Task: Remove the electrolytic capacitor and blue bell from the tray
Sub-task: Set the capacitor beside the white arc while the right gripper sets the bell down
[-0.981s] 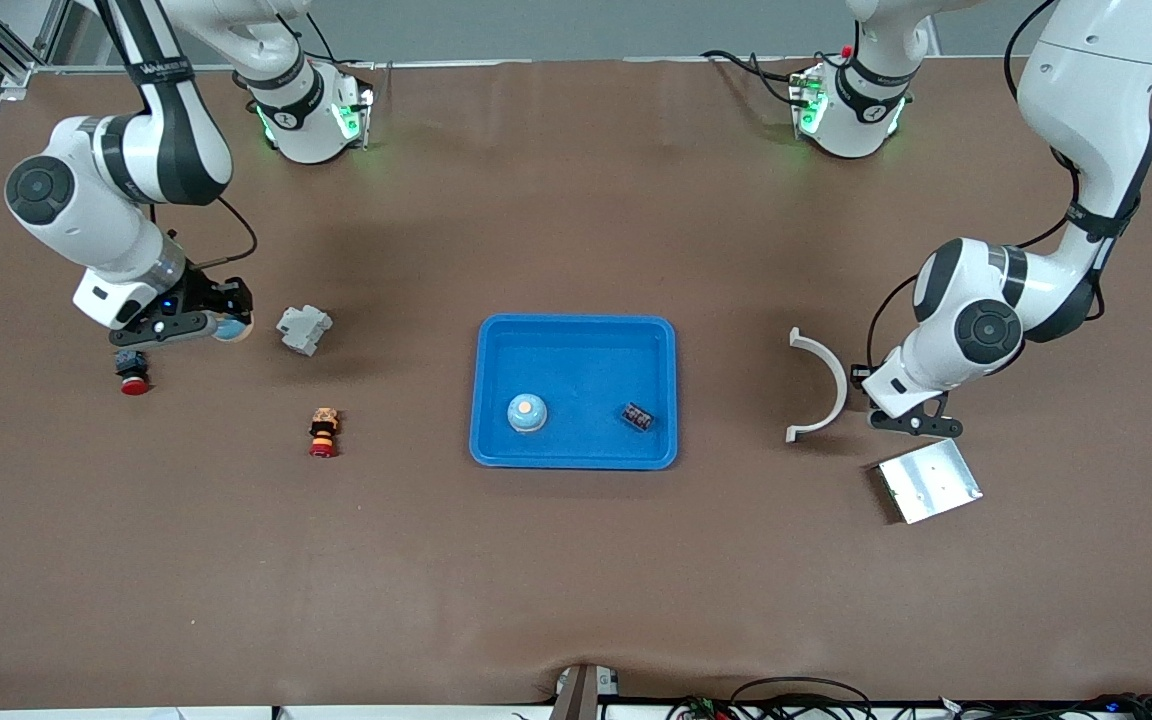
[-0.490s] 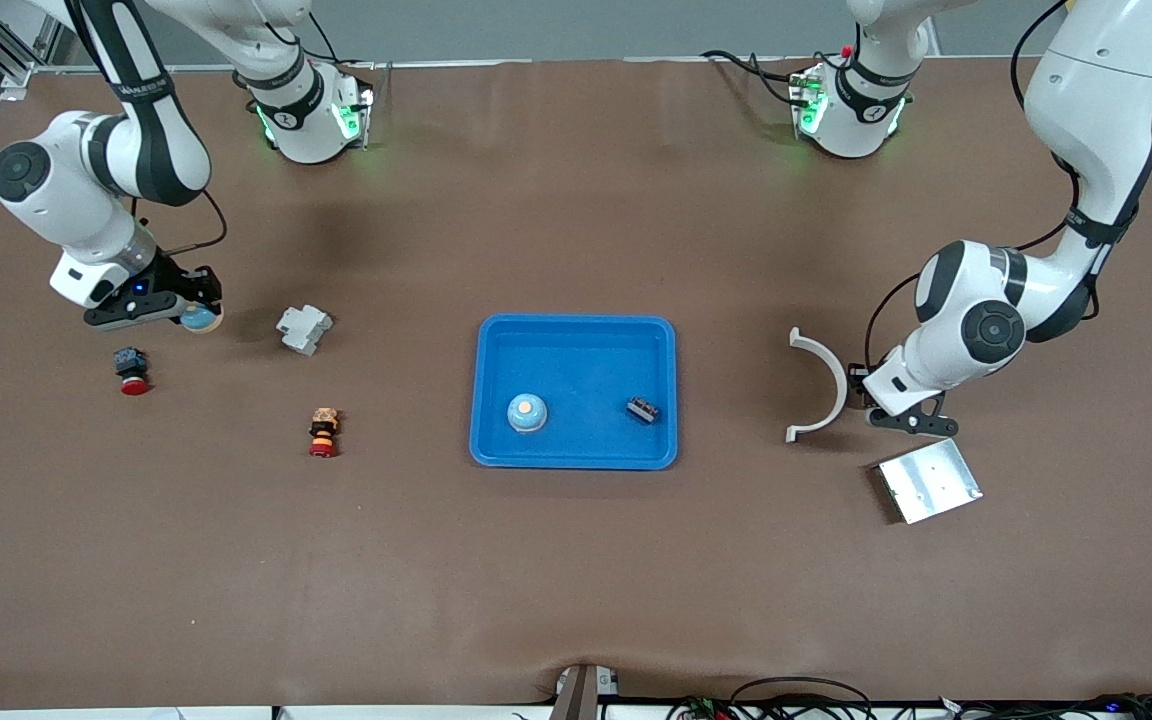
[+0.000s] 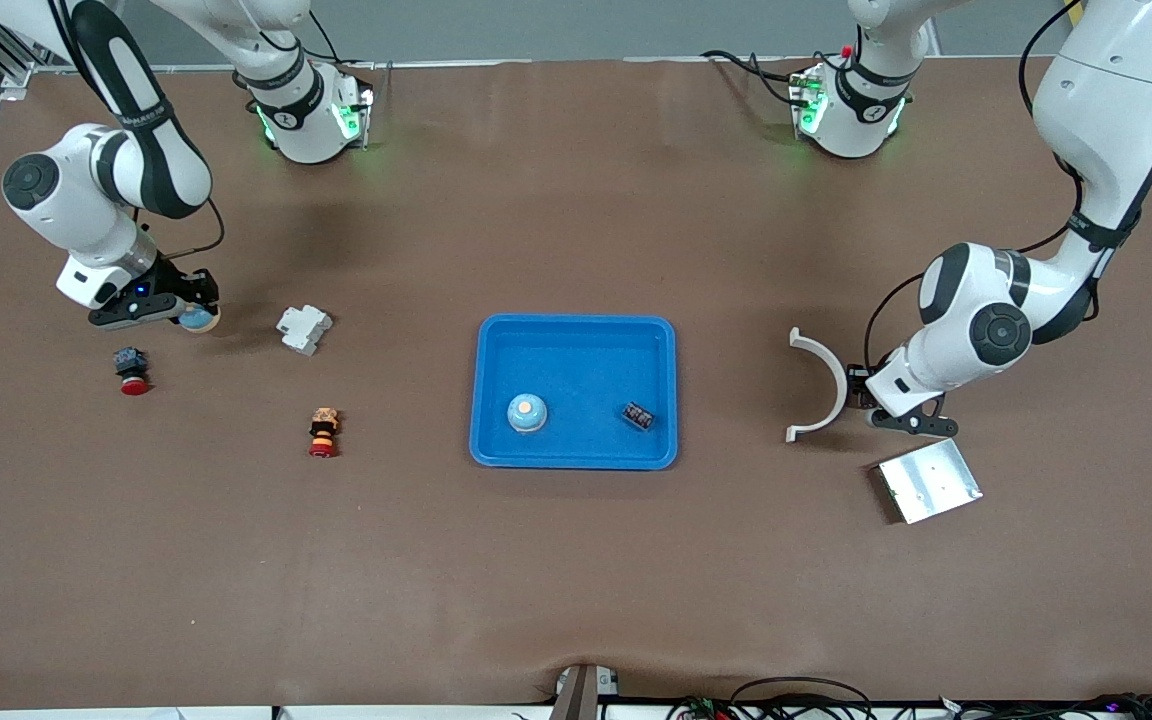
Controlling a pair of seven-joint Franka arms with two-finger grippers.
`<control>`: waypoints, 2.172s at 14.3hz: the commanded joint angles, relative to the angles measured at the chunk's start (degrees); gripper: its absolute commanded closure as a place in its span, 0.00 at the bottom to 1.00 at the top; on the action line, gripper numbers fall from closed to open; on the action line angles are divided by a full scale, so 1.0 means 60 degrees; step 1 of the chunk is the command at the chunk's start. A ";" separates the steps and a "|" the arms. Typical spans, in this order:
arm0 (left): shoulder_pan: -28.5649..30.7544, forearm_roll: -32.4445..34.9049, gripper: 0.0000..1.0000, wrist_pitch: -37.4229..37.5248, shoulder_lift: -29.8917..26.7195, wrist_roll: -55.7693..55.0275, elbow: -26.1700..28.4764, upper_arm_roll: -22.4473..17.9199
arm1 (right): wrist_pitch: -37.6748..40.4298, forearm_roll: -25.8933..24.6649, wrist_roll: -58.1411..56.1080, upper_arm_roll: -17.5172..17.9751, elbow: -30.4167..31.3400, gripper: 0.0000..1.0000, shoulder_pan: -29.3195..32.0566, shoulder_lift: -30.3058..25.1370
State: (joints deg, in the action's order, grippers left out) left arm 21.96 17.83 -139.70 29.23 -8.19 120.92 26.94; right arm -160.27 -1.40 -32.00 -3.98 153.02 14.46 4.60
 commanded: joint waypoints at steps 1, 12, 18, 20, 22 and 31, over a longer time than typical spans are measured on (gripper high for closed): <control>0.0178 0.0251 0.86 -0.0124 -0.0066 0.0076 0.0105 0.0154 | -0.0212 0.0071 -0.0189 0.0224 0.0044 1.00 0.0359 0.0331; 0.0178 0.0588 0.71 -0.0095 -0.0052 -0.0011 0.0134 0.0139 | -0.0650 0.0364 -0.0218 0.0253 0.0058 1.00 0.0389 0.0697; 0.0178 0.0749 0.26 -0.0124 -0.0008 -0.0085 0.0178 0.0139 | -0.1135 0.0364 -0.0233 0.0253 0.0044 1.00 0.0345 0.1006; 0.0192 0.0749 0.13 -0.0124 0.0007 -0.0099 0.0178 0.0139 | -0.1135 0.0364 -0.0219 0.0253 0.0029 0.07 0.0359 0.1064; 0.0192 0.0778 0.00 -0.0124 0.0007 -0.0099 0.0178 0.0139 | -0.1091 0.0364 -0.0190 0.0297 0.0029 0.00 0.0316 0.1065; 0.0163 0.0778 0.00 0.0153 -0.0139 -0.0099 0.0018 0.0154 | -0.0698 0.1884 0.0030 0.1804 -0.0263 0.00 0.0257 0.0889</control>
State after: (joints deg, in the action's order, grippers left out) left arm 22.07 20.98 -139.67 29.35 -8.20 121.27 26.94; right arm -166.05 5.72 -32.01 3.49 152.00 15.39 10.80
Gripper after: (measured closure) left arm 0.000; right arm 0.000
